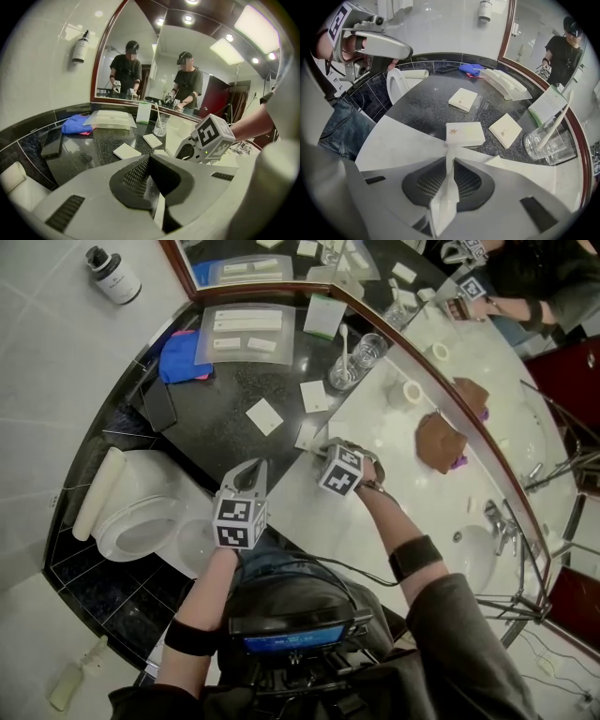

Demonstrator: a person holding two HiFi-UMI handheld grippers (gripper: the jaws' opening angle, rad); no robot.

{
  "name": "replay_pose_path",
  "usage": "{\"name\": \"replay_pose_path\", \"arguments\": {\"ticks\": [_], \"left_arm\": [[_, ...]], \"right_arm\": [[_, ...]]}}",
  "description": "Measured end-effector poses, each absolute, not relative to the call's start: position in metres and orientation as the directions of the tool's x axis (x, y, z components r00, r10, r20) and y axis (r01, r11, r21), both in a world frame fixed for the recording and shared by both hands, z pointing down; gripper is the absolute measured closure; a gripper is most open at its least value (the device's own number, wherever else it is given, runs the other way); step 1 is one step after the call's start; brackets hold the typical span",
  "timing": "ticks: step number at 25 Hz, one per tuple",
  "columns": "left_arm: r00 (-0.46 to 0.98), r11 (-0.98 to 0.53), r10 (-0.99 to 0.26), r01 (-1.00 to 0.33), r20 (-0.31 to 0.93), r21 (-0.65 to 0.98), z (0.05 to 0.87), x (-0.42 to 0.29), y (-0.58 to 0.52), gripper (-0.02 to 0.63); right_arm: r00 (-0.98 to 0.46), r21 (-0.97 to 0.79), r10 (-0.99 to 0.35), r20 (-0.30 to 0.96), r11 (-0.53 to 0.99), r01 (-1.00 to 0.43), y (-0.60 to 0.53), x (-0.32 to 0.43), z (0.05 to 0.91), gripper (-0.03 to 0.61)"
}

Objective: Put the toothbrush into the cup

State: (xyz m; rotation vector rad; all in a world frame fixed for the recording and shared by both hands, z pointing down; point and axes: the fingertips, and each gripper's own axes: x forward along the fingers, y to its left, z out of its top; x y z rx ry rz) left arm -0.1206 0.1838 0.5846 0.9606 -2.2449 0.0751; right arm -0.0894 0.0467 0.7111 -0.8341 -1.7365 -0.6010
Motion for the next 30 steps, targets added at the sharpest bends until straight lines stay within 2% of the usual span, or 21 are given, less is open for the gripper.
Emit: {"name": "replay_pose_path", "arguments": {"ticks": [17, 30], "left_arm": [[-0.477, 0.681, -0.655, -0.709, 0.586, 0.185, 0.566, -0.103, 0.166, 0.611], [-0.454, 0.625, -0.698, -0.764, 0.554, 0.16, 0.545, -0.09, 0.142, 0.611]], "right_arm": [[-0.307, 0.06, 0.233, 0.923, 0.699, 0.712, 0.027, -0.078, 0.658, 0.511], [-0.514, 0.065, 0.257, 0.819, 0.847, 0.528, -0.006, -0.056, 0.59, 0.511]]}}
